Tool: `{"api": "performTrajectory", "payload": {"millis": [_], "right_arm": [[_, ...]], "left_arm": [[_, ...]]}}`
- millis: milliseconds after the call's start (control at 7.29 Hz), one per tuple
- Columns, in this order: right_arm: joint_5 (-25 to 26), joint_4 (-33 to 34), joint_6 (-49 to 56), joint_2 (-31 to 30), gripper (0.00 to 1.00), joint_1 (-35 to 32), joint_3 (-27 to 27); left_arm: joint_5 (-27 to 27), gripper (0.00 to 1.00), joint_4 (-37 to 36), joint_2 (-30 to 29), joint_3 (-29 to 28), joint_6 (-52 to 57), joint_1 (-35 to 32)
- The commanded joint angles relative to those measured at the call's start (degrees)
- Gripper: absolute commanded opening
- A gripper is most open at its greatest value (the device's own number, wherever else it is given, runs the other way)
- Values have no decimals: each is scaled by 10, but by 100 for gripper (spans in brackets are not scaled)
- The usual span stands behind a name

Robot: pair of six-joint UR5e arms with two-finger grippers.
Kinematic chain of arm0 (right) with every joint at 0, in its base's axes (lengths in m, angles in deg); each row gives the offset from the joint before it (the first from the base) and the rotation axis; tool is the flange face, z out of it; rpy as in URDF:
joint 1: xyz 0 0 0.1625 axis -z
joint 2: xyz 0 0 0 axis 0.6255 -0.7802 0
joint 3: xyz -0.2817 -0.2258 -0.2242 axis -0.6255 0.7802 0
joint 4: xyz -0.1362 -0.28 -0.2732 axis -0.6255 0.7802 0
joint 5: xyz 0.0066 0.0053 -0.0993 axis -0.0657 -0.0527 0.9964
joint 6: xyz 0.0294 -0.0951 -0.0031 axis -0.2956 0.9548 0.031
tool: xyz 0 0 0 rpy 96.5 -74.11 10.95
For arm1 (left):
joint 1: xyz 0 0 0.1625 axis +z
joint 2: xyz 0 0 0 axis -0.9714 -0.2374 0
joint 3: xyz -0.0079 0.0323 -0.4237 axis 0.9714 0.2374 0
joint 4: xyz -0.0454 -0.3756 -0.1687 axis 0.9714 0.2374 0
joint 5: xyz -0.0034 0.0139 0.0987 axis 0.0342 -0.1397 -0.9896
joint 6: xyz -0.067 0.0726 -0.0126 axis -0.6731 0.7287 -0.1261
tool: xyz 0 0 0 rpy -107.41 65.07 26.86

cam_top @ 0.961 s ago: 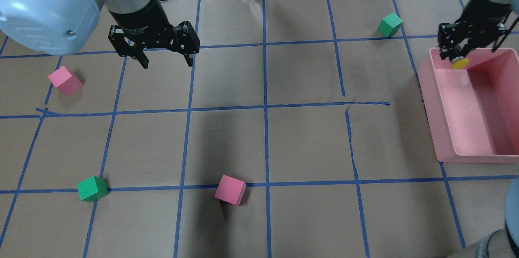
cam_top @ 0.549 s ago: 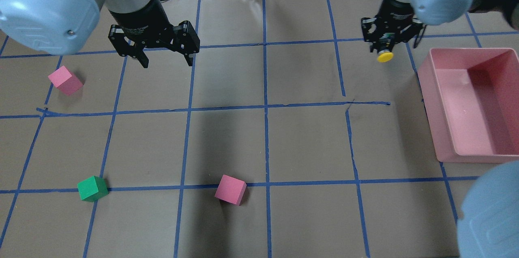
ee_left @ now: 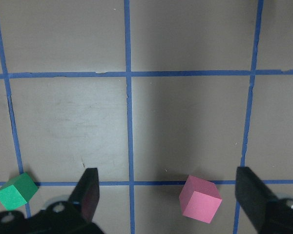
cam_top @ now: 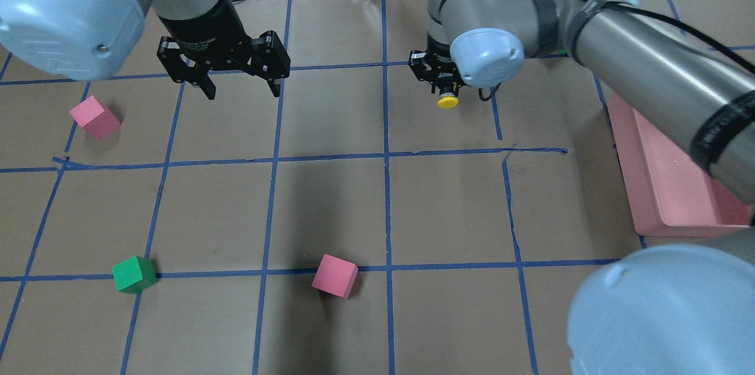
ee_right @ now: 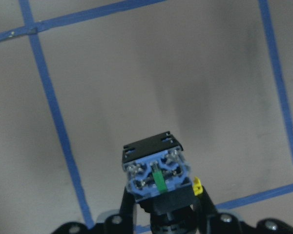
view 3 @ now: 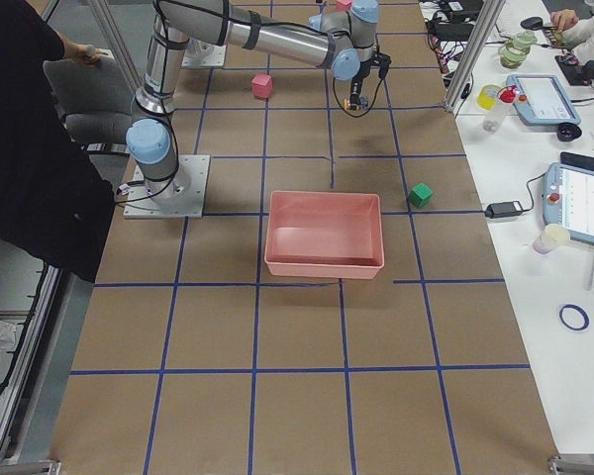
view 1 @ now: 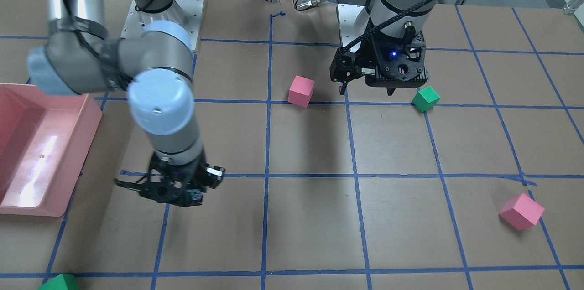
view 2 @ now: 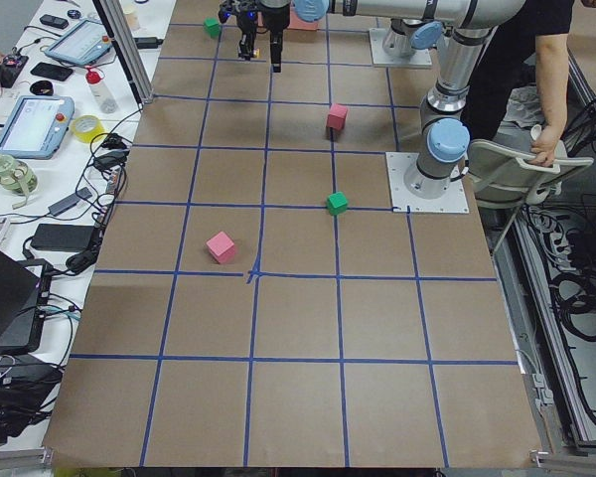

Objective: Align button upright
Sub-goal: 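Lift the button out of the bin and carry it toward table center, then lower the button onto the table and open the right gripper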

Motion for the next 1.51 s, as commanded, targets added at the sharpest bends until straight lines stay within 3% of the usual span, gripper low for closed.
{"api": "performTrajectory", "payload": {"millis": [0,275,824,961,1098,1235,1373], "right_arm": [[-5,34,-51,60,0,-46,37],[-49,37,-78,77,0,-52,48],[-64,46,-74,98,0,-54,47],[-64,47,-70,96,26,-54,47],[-63,48,-40,96,88,-54,47],[-59,48,-39,94,100,-54,48],[-58,46,-40,91,100,-54,48]], "left_arm": [[0,100,0,0,0,0,-1],[1,100,0,0,0,-1,0],[0,100,0,0,0,0,0],[0,100,0,1,0,0,1],[0,100,0,0,0,0,0],[1,100,0,0,0,0,0],[1,100,0,0,0,-1,0]]}}
